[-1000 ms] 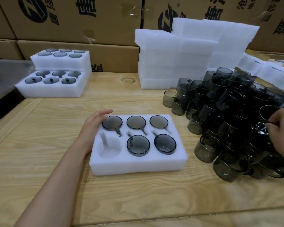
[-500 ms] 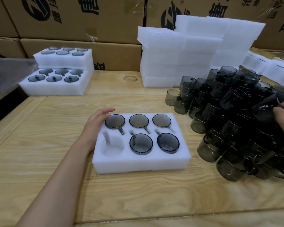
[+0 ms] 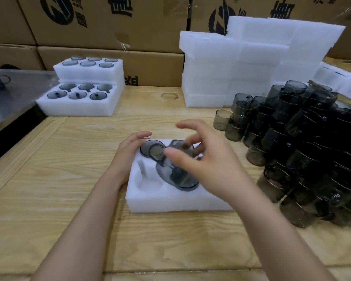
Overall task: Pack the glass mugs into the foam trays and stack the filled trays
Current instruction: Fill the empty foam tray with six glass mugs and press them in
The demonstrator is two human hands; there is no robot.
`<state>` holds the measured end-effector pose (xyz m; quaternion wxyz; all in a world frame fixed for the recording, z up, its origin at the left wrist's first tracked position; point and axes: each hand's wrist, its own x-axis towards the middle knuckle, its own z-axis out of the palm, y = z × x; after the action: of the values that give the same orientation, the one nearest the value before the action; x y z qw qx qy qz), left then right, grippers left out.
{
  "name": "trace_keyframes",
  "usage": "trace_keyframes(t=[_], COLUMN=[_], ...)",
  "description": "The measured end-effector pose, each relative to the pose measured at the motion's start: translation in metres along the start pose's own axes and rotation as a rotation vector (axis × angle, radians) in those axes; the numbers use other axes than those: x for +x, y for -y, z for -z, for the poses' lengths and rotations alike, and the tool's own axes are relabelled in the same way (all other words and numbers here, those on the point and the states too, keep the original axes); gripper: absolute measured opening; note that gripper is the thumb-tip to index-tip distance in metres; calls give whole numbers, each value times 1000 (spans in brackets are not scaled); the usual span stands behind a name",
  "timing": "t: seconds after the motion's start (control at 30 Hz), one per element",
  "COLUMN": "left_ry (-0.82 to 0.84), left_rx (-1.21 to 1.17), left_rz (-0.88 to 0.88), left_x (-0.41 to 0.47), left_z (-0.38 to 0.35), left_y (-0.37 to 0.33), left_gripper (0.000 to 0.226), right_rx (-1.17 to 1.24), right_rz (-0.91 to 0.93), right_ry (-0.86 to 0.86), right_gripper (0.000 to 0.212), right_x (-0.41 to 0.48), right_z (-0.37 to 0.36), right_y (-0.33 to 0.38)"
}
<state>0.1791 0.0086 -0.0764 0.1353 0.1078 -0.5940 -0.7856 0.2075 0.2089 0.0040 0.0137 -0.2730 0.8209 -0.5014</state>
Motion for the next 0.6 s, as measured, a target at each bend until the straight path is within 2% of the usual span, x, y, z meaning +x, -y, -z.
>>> trace_keyframes(t=[0.1, 0.13, 0.37, 0.47, 0.6], left_ry=[3, 1, -5, -4, 19], left_rx=[33, 39, 105, 99, 179], left_rz=[12, 15, 26, 16, 9], left_x=[0, -1, 1, 0, -1], left_z=[-1, -1, 1, 0, 2], left_y=[-3, -2, -1, 1, 0], left_gripper=[24, 25, 28, 27, 28], right_rx=[-58, -75, -255, -525, -820], right_rz=[-36, -52, -119, -32, 115], right_ry=[57, 58, 58, 18, -92], right_gripper=[17, 16, 24, 23, 37], right_x=[12, 16, 32, 33, 28], right_z=[-26, -31, -52, -68, -94], right_y=[1, 2, 8, 12, 10])
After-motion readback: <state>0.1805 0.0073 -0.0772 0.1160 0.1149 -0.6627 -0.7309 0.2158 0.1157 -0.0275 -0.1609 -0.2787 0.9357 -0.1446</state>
